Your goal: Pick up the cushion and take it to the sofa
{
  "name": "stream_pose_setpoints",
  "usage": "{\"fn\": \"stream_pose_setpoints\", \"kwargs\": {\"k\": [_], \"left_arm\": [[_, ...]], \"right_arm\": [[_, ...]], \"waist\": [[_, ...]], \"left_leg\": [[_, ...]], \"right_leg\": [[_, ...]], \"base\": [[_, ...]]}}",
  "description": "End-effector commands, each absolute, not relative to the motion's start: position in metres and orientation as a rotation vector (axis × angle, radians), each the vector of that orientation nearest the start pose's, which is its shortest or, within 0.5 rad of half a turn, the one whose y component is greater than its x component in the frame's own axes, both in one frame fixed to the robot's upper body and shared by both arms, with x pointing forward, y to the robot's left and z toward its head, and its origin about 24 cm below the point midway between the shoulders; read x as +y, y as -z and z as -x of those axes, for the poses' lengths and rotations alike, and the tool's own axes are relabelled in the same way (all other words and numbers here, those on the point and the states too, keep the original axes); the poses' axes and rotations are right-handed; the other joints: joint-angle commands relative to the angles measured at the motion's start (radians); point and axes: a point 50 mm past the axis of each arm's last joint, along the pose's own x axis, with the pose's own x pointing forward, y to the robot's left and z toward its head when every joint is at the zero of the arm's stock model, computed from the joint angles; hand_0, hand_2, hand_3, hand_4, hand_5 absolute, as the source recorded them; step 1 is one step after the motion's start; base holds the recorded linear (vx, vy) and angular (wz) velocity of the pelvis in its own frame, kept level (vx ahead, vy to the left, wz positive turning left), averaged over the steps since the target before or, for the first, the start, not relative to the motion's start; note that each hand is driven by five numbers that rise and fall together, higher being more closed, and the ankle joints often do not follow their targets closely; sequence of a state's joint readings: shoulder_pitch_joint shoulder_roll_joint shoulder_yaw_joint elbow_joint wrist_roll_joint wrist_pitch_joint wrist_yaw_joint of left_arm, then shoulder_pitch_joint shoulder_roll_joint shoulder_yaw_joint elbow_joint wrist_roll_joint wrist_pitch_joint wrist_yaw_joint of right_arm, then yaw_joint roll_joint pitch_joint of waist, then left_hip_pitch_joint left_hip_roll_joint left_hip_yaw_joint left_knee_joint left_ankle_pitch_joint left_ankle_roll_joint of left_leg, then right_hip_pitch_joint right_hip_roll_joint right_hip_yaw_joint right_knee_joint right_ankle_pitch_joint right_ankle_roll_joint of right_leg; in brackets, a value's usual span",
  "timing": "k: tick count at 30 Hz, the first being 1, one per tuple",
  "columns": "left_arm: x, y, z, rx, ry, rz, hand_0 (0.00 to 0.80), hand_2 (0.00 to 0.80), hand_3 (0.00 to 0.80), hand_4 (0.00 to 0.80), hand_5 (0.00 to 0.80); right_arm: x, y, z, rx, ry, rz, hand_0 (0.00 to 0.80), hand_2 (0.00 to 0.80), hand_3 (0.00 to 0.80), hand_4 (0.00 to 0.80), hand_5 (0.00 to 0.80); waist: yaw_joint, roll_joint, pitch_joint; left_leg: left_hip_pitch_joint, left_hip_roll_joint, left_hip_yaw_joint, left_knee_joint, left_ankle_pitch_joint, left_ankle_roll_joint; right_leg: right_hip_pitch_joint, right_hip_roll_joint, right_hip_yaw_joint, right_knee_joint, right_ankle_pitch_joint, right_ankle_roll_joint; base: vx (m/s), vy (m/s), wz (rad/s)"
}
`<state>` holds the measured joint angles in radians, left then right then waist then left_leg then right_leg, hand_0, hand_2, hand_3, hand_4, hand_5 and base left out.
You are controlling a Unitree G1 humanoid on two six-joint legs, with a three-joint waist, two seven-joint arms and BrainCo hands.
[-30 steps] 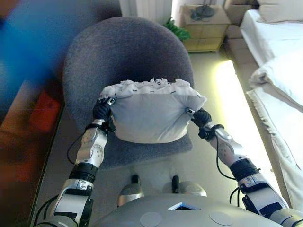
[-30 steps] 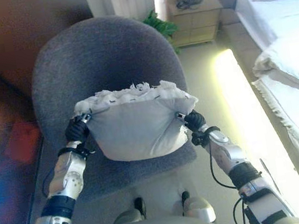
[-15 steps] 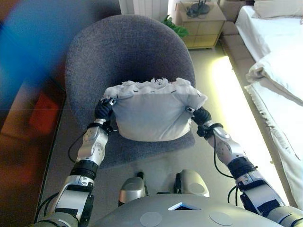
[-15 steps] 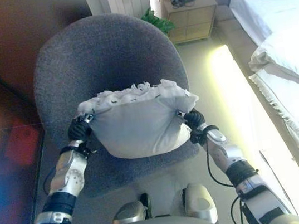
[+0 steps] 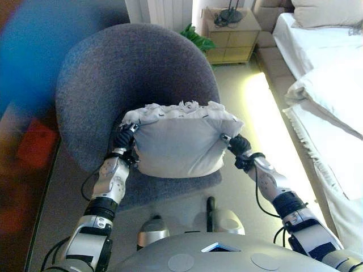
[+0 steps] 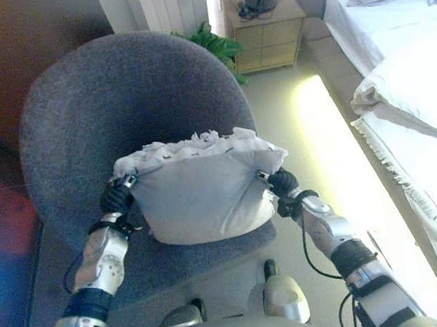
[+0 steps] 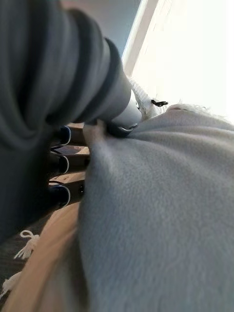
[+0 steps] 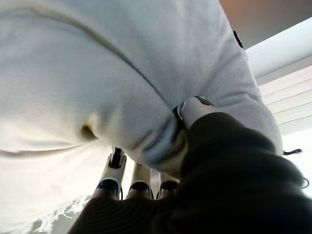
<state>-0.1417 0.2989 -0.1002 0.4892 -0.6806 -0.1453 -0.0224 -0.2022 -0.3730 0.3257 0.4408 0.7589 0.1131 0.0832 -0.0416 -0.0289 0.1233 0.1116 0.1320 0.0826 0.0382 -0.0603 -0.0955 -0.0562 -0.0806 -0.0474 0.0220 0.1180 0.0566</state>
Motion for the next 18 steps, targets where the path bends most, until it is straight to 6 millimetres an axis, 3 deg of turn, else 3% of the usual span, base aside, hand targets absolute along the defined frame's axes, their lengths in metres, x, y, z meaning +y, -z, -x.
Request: {"fn": "stream_pose_setpoints", "kwargs": {"k": [1,3,5,6,9,10,14,18], "left_arm": [[0.188,-0.025,-0.288,0.036,0.05,0.308,0.8,0.8,0.8,0.8,0.8],[0.186,-0.028,-0.291,0.024,0.037,0.315,0.8,0.8,0.8,0.8,0.8],[0.187,-0.032,-0.293,0.017,0.031,0.328,0.8,0.8,0.8,0.8,0.8],[0.187,-0.033,-0.293,0.016,0.03,0.328,0.8,0.8,0.8,0.8,0.8],[0.181,-0.044,-0.299,-0.01,0.055,0.323,0.8,0.8,0.8,0.8,0.8],[0.177,-0.047,-0.302,-0.017,0.063,0.32,0.8,0.8,0.8,0.8,0.8],[0.166,-0.054,-0.308,-0.028,0.086,0.3,0.8,0.8,0.8,0.8,0.8],[0.175,-0.048,-0.301,0.005,0.041,0.285,0.8,0.8,0.8,0.8,0.8]], "right_arm": [[-0.114,-0.045,-0.304,0.163,-0.449,-0.416,0.8,0.8,0.8,0.8,0.8],[-0.113,-0.055,-0.313,0.146,-0.453,-0.384,0.8,0.8,0.8,0.8,0.8],[-0.114,-0.061,-0.318,0.131,-0.446,-0.348,0.8,0.8,0.8,0.8,0.8],[-0.115,-0.062,-0.318,0.128,-0.443,-0.342,0.8,0.8,0.8,0.8,0.8],[-0.113,-0.074,-0.323,0.082,-0.451,-0.312,0.8,0.8,0.8,0.8,0.8],[-0.114,-0.078,-0.324,0.068,-0.451,-0.313,0.8,0.8,0.8,0.8,0.8],[-0.117,-0.078,-0.32,0.057,-0.453,-0.336,0.8,0.8,0.8,0.8,0.8],[-0.114,-0.063,-0.306,0.11,-0.474,-0.335,0.8,0.8,0.8,0.8,0.8]], "waist": [[-0.001,-0.041,-0.079],[0.002,-0.043,-0.071],[0.013,-0.04,-0.062],[0.016,-0.038,-0.061],[0.042,-0.005,-0.059],[0.042,-0.004,-0.058],[0.034,0.007,-0.081],[0.025,0.015,-0.096]], "left_leg": [[-0.057,-0.042,0.049,0.132,-0.011,0.039],[-0.102,-0.011,0.035,0.275,0.045,0.01],[-0.159,-0.011,0.006,0.358,0.082,0.004],[-0.165,-0.015,-0.001,0.345,0.085,0.006],[-0.151,-0.051,-0.045,0.123,0.103,0.007],[-0.152,-0.054,-0.045,0.126,0.106,0.006],[-0.104,-0.06,-0.017,0.021,0.079,0.016],[-0.085,-0.067,0.008,0.018,0.065,0.029]], "right_leg": [[0.014,-0.069,0.025,0.06,-0.042,0.058],[0.031,-0.051,0.025,0.057,-0.055,0.021],[0.047,-0.04,0.015,0.059,-0.062,0.0],[0.051,-0.037,0.012,0.059,-0.064,-0.001],[0.071,-0.024,-0.01,0.054,-0.089,0.008],[0.076,-0.028,-0.017,0.05,-0.091,0.01],[0.095,-0.058,-0.071,0.029,-0.093,0.029],[0.095,-0.069,-0.065,0.033,-0.096,0.037]], "base": [[0.081,-0.128,-0.01],[0.058,-0.126,0.08],[0.054,-0.063,0.04],[0.087,0.032,-0.01],[0.113,0.115,0.05],[0.084,0.096,0.08],[0.099,0.082,-0.01],[0.131,0.071,0.01]]}}
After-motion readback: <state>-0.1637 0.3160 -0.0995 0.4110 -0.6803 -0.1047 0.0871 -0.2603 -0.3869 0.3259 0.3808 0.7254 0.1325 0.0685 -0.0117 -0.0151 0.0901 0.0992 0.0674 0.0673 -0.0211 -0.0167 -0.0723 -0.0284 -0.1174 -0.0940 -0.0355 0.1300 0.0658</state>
